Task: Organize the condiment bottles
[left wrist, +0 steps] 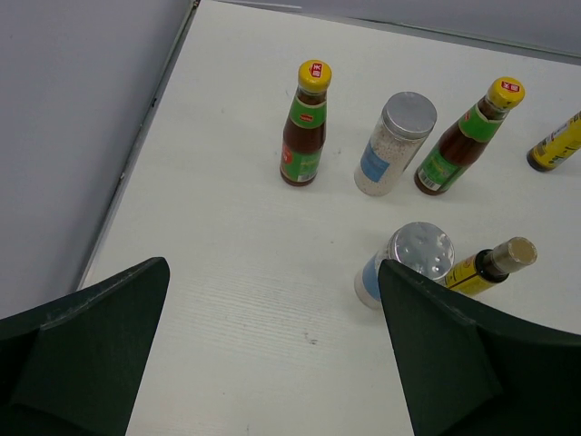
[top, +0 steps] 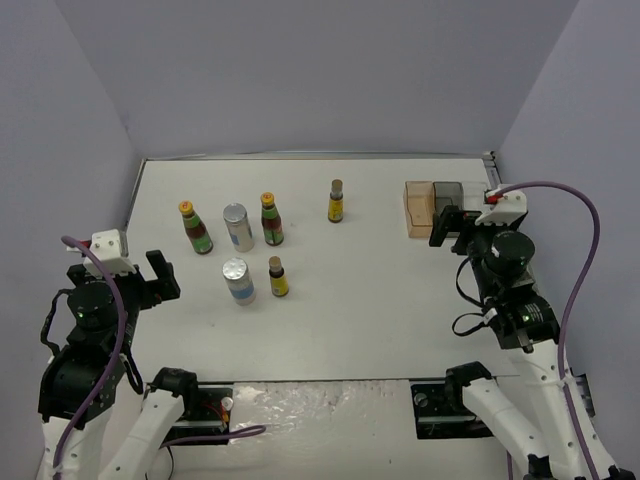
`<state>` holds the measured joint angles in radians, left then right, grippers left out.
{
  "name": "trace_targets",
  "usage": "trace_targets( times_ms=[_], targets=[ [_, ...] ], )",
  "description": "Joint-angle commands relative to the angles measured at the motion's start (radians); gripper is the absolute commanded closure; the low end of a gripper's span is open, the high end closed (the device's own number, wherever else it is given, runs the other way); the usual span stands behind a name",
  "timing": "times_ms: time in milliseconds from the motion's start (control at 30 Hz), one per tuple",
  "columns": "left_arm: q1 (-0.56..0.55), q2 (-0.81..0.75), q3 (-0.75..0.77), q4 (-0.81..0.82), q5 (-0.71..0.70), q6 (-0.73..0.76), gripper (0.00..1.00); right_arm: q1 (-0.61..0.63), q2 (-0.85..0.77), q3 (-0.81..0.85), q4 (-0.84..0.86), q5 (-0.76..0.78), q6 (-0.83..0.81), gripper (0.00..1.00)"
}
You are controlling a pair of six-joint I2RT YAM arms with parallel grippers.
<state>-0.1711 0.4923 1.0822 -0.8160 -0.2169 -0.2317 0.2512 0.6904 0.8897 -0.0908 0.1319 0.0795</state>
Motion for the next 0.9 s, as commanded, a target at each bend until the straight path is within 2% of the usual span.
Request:
trace_targets(
  times_ms=[0,167,300,500,633,867],
  targets=[
    [-0.005,0.022,-0.004,0.049,0.024,-0.035,0.03,0.011,0.096,0.059,0.022,-0.089,0.056,0.0],
    [-0.005,0.034,-0.008,0.049,0.033,-0.049,0.03,0.011,0.22,0.115,-0.003,-0.241,0.03,0.0],
    [-0.004,0.068,0.005,0.029,0.012,-0.068,0.03,0.036,0.349,0.211,-0.043,-0.258,-0.001,0.0],
    [-0.004,0.124,0.033,-0.009,0.002,-0.094,0.03,0.15,0.492,0.294,0.06,-0.232,-0.025,0.0],
    [-0.004,0.132,0.009,0.007,0.016,-0.104,0.03,0.273,0.61,0.329,0.118,-0.291,-0.054,0.01],
    [-0.004,0.131,-0.033,0.037,0.017,-0.119,0.03,0.458,0.693,0.301,0.234,-0.362,-0.07,0.02]
  ],
)
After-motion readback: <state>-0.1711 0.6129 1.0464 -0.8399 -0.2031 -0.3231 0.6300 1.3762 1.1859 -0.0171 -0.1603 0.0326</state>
